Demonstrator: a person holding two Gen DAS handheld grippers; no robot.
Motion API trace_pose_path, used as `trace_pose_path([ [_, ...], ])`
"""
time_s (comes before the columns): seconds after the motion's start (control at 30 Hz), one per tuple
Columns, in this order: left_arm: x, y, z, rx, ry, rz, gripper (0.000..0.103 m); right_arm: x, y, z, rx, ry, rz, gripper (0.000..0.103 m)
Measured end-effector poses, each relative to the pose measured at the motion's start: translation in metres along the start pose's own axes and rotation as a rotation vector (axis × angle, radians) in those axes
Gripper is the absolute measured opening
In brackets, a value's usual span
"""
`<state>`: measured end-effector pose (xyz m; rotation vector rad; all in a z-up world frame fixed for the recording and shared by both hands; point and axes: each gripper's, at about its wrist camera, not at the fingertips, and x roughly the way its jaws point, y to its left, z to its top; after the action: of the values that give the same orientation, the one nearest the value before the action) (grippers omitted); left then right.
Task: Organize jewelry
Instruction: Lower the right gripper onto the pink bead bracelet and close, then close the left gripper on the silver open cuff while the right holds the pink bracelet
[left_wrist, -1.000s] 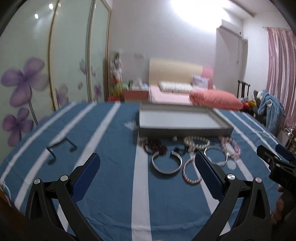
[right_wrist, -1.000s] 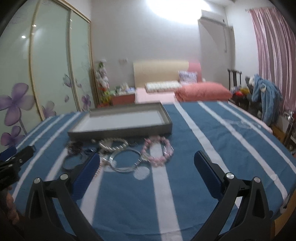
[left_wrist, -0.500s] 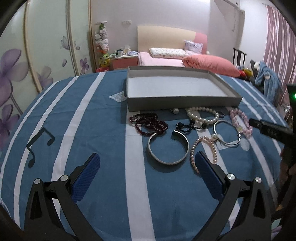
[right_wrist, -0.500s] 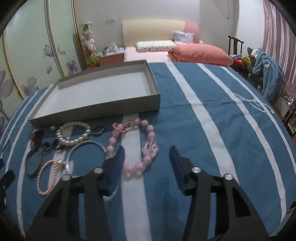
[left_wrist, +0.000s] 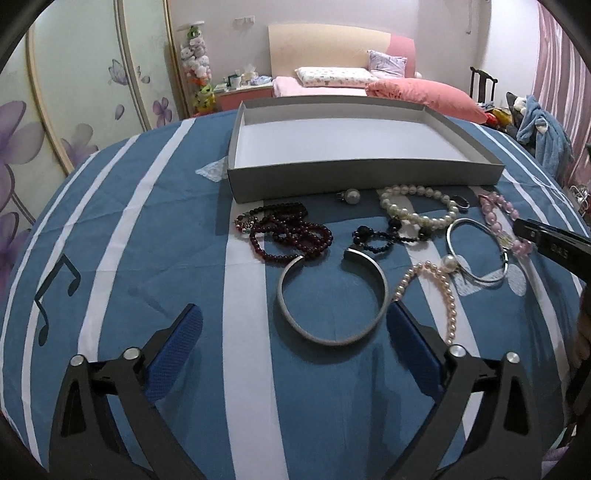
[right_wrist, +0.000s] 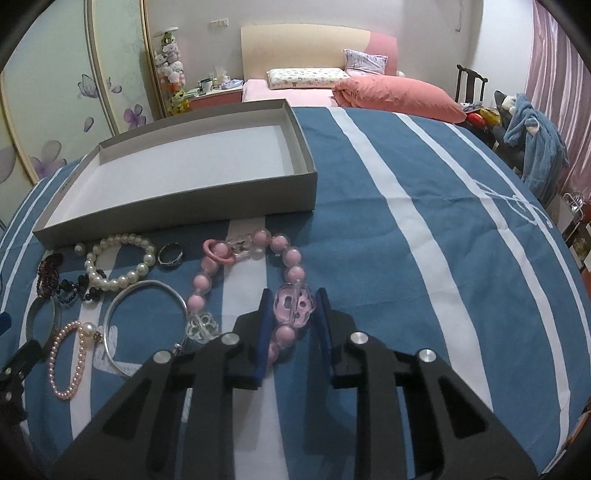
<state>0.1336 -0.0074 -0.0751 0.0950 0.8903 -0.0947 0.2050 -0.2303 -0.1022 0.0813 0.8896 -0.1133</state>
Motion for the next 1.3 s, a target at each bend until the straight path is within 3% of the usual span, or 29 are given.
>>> trace_pose_path([
  [0.23, 0.004, 0.000, 0.002, -0.020, 0.026, -0.059, 0.092, 0.001, -0.003, 0.004, 0.007, 0.002, 0.008, 0.024],
  [0.33, 0.007, -0.003, 0.000, -0.015, 0.034, -0.052, 0.090, 0.004, -0.006, 0.006, 0.009, 0.002, 0.011, 0.024],
  [0.6, 0.005, 0.009, 0.001, -0.027, 0.017, -0.015, 0.070, 0.004, -0.009, 0.007, 0.013, 0.001, 0.017, 0.024],
  [0.77, 0.001, 0.018, 0.004, -0.075, 0.015, -0.054, 0.073, 0.004, -0.010, 0.007, 0.016, 0.000, 0.021, 0.024],
  [1.1, 0.014, 0.014, 0.020, -0.069, 0.027, -0.020, 0.084, 0.004, -0.010, 0.007, 0.018, 0.000, 0.024, 0.024],
  [1.3, 0.024, 0.015, 0.022, -0.079, 0.049, 0.019, 0.083, 0.004, -0.010, 0.007, 0.020, 0.000, 0.027, 0.024],
])
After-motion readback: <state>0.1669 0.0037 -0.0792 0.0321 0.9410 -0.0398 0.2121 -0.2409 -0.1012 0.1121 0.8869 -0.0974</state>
